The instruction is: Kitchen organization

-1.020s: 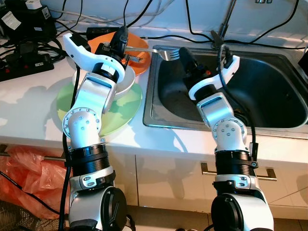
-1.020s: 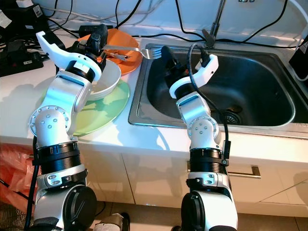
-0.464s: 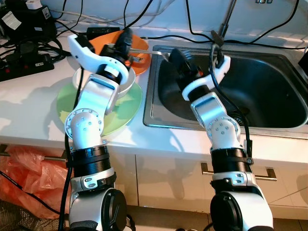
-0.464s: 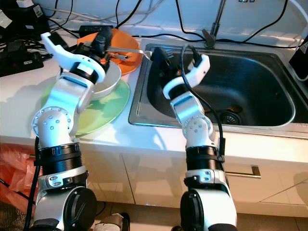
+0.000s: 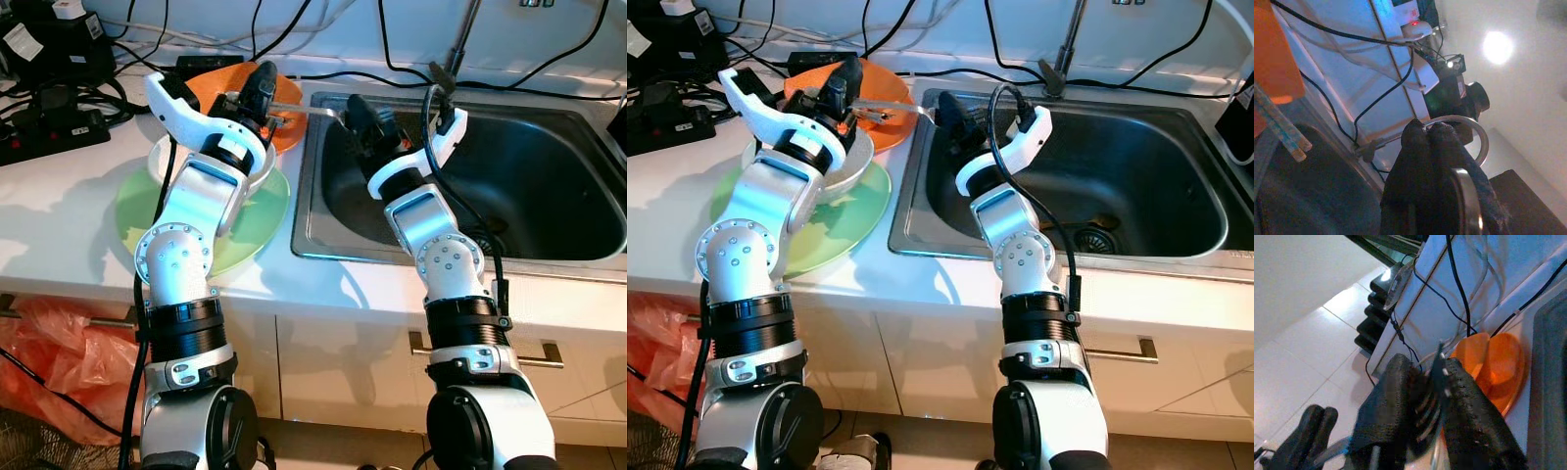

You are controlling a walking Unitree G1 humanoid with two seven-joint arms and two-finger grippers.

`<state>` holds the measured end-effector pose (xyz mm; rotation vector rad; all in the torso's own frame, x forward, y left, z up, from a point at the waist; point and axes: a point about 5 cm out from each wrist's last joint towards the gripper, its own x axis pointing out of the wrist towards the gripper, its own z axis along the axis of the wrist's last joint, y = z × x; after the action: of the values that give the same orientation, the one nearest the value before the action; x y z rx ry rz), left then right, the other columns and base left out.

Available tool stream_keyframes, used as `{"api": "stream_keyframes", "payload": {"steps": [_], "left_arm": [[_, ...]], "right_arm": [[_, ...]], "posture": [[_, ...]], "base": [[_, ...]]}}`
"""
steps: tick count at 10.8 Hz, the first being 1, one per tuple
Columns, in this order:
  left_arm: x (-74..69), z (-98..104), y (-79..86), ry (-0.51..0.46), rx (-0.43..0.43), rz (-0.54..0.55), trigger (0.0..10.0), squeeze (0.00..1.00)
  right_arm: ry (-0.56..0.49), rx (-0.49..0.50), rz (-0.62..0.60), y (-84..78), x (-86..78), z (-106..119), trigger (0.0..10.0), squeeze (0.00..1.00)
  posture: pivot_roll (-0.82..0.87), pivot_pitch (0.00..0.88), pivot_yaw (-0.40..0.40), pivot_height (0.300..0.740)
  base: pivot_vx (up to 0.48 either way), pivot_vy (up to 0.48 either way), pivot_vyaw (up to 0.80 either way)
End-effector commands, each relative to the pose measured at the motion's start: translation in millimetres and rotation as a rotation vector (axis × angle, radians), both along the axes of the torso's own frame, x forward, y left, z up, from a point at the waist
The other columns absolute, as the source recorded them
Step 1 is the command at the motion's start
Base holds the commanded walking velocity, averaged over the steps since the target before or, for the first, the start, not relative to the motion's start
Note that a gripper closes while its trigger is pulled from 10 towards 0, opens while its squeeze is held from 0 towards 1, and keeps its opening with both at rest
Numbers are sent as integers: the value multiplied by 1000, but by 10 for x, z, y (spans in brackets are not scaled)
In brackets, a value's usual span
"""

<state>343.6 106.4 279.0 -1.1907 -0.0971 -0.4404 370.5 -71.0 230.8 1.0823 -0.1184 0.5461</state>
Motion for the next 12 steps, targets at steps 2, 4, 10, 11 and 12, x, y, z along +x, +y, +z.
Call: {"api": "stream_keyframes", "payload": {"steps": [2,4,10,11,12], "left_arm": [[-34,-73,-186,30,-43,-58,0,0],[-19,-82,-176,28,0,-37,3255,0],[35,-183,-121,59,168,3,10000,1000],[50,-201,-61,62,204,1,10000,1000],[62,-193,-23,59,222,8,10000,1000]], "right_arm": [[-29,114,88,442,-66,218,0,0],[-26,120,73,430,-54,235,0,0],[-14,97,15,321,3,251,0,0],[-12,64,-32,218,47,233,0,0],[-16,37,-72,143,76,230,0,0]], "posture": [[107,67,22,740],[107,65,22,740],[115,70,20,740],[117,70,24,740],[119,69,27,740]], "base": [[0,0,0],[0,0,0],[0,0,0],[0,0,0],[0,0,0]]}}
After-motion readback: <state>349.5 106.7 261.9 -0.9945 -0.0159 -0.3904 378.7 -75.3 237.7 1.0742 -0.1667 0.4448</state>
